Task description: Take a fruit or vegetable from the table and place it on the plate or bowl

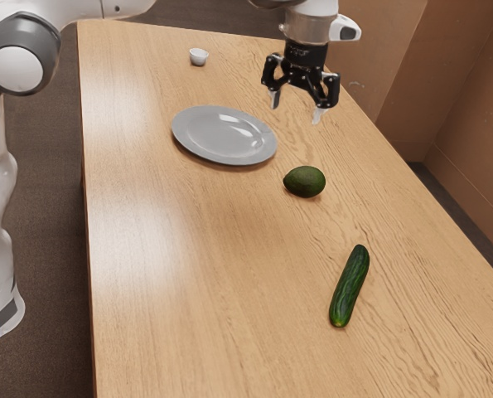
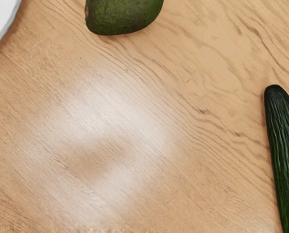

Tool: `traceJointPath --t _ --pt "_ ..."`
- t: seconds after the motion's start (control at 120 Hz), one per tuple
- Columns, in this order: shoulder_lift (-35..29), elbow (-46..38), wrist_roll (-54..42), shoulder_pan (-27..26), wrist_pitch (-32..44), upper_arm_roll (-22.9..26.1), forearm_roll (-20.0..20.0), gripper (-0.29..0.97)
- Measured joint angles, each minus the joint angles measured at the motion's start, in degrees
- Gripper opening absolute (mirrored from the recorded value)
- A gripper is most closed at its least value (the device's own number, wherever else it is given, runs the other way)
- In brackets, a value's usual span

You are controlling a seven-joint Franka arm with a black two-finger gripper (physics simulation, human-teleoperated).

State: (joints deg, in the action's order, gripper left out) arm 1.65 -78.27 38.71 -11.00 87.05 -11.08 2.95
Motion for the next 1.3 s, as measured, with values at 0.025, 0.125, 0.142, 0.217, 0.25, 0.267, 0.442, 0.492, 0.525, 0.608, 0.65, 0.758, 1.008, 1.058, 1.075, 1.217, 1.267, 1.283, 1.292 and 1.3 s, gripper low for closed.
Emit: traceJointPath --t 0.025,0.125,0.142,0.217,0.25,0.267,0.442,0.492,0.525,0.608,0.65,0.758,1.008,1.058,1.075,1.217,1.267,1.283,1.292,1.3 --pt "-0.02 0.05 4.0 -0.25 -0.17 -0.15 0.12 0.68" --pt "-0.05 0.02 18.44 -1.45 -0.67 -1.01 0.6 0.68" --pt "-0.08 0.02 20.62 -1.54 -0.74 -1.05 0.67 0.68" --pt "-0.15 0.09 29.4 -1.53 -0.97 -0.89 1.03 0.68" --pt "-0.38 0.06 32.12 -1.59 -1.05 -0.88 1.64 0.68" --pt "-0.49 0.04 33.08 -1.73 -1.09 -0.98 1.91 0.68" --pt "2.77 -0.83 21.9 0.76 -1.33 -1.17 4.87 0.68" --pt "2.96 -1.59 16.26 3.71 -1.37 -0.9 6.91 0.68" --pt "1.98 -2.7 12.9 5.24 -1.4 -0.76 7.88 0.68" --pt "-1.11 -4.45 6.63 6.85 -1.42 -0.85 9.18 0.68" --pt "-2.29 -5.48 3.49 7.19 -1.42 -1.05 8.36 0.68" --pt "-0.34 -6.18 -8.31 9.04 -0.95 -1.21 4.44 0.68" --pt "4.13 -9.58 -35.49 5.11 5.95 0.5 5.22 0.68" --pt "2.68 -12.31 -39.69 4.65 7.81 -0.37 5.33 0.68" --pt "2.17 -13.05 -41.02 4.72 8.38 -0.72 5.34 0.68" --pt "1.52 -15.11 -51.78 9.74 11.85 -1.67 5.0 0.68" --pt "2.18 -15.21 -55.27 11.95 12.61 -1.72 4.94 0.68" --pt "2.41 -15.22 -56.41 12.68 12.82 -1.73 4.93 0.68" --pt "2.5 -15.23 -56.97 13.04 12.92 -1.73 4.93 0.68" --pt "2.58 -15.23 -57.52 13.4 13.02 -1.73 4.92 0.68"
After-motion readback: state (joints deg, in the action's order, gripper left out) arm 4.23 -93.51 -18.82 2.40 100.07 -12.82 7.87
